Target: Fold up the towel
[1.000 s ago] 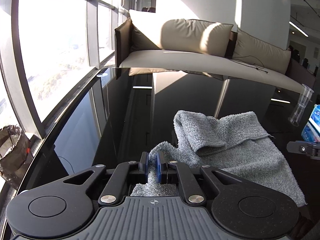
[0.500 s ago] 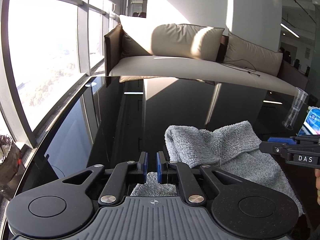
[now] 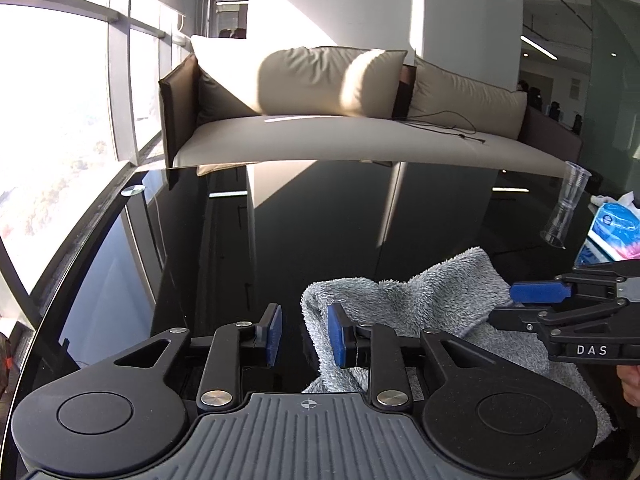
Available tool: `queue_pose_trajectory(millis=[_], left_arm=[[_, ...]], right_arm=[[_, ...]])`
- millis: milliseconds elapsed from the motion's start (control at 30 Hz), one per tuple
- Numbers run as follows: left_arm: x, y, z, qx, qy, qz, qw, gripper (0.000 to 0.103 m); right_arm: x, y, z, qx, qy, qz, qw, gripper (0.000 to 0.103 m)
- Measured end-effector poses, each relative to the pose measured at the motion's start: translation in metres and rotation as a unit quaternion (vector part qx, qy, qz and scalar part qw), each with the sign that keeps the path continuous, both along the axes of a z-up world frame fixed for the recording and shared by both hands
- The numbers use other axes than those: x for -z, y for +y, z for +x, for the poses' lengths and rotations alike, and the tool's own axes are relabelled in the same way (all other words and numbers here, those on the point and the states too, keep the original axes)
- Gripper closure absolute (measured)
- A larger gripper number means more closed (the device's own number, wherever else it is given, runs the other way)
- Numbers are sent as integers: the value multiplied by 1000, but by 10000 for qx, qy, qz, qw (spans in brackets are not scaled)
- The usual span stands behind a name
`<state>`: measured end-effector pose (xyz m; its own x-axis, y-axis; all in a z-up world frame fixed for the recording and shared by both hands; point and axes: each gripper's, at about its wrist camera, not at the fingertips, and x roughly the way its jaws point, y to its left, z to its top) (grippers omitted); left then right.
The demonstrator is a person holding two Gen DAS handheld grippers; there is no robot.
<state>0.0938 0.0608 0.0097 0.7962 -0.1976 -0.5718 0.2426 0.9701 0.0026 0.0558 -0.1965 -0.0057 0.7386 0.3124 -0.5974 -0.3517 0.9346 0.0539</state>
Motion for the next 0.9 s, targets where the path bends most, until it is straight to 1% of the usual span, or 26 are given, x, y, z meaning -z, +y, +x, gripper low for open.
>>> queue_pose_trajectory(millis=[67,167,233,367,433,600,667,733,800,900], left_arm=[[2,0,4,119,0,84,9999,80],[3,-1,10,305,-14,54,9995,80],[3,-3,12,556,-27,15,9985,80],[5,-16,11,1117,-117,232,9934,80],[7,-26,10,1237,-177,310,9917,80],[11,-34,11,1233,-219,414,9913,80],[12,-36,11,1211,-211,394,9916,81],[13,-36,12,1176,-202,380,9921,96],[12,-36,13,1099,-200,348,9931,98],[8,-34,14,948,-243,214,9950,99]], right_arm=[[1,-1,3,9,6,-21,10000,70],[2,-3,5,-19,24,12,10000,73],[3,-2,6,-47,35,-28,10000,76],[4,-2,9,-71,52,-43,10000,80],[4,-2,11,-74,61,-34,9999,81],[5,-3,13,-70,65,-31,9999,81],[6,2,10,-57,64,-31,10000,81],[6,3,9,-46,68,-24,10000,81],[7,5,9,-28,63,-19,10000,81],[8,6,8,34,30,-7,10000,81]])
